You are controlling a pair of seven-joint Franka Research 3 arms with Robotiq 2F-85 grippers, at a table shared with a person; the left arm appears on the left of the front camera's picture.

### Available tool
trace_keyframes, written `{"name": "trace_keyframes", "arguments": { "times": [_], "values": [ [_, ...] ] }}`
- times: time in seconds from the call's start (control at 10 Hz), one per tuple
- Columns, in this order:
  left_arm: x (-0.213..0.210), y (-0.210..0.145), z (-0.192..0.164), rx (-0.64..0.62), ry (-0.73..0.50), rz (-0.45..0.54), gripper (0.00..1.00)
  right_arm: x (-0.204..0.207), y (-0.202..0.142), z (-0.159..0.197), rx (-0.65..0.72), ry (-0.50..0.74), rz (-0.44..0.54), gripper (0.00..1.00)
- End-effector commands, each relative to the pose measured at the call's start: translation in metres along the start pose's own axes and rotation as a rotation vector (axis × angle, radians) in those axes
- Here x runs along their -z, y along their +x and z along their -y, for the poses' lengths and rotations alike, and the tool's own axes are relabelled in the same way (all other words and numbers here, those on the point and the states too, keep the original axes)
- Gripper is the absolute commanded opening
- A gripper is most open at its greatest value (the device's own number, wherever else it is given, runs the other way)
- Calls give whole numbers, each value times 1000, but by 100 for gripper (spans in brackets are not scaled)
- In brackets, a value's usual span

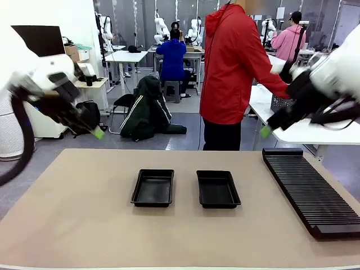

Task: Inspect and transfer BCBs to ESD trays.
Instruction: Pick up the Blank PCB from the PCB Rack and place it in the left ESD tray.

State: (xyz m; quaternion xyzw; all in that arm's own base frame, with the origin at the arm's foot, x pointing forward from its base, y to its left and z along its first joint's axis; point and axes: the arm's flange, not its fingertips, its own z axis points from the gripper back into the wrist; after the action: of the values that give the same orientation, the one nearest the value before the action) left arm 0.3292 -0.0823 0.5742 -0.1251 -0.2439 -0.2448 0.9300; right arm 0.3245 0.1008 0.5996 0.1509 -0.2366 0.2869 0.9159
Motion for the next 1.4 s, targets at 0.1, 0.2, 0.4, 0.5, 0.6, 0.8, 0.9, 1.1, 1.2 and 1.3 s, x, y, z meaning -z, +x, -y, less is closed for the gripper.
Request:
{"name": "trace_keyframes", "arguments": {
  "times": [0.1,0.2,0.4,0.5,0.6,0.8,0.9,1.1,1.2,1.3],
  "values": [
    [-59,-3,-20,-110,1,-33,100,-61,11,27,172,72,-68,100],
    [-81,-6,-29,-132,-32,-49,100,-88,9,36,205,86,-98,100],
    [-112,-14,-48,-201,-64,-40,100,-126,0,59,294,110,-155,100],
    [-122,-19,-49,-218,-89,-32,100,-139,-5,75,355,109,-189,100],
    [-131,-22,-51,-226,-113,-27,100,-149,-12,93,414,148,-183,100],
    [-140,-28,-57,-244,-182,-17,100,-162,-27,118,473,221,-148,100],
    [-142,-29,-57,-254,-195,-12,100,-166,-30,124,477,234,-139,100],
    [-141,-26,-53,-250,-154,-14,100,-163,-36,123,471,188,-158,100],
    [-141,-26,-53,-250,-154,-14,100,-163,-36,123,471,188,-158,100],
    [-141,-26,-53,-250,-154,-14,100,-163,-36,123,471,188,-158,100]
  ]
}}
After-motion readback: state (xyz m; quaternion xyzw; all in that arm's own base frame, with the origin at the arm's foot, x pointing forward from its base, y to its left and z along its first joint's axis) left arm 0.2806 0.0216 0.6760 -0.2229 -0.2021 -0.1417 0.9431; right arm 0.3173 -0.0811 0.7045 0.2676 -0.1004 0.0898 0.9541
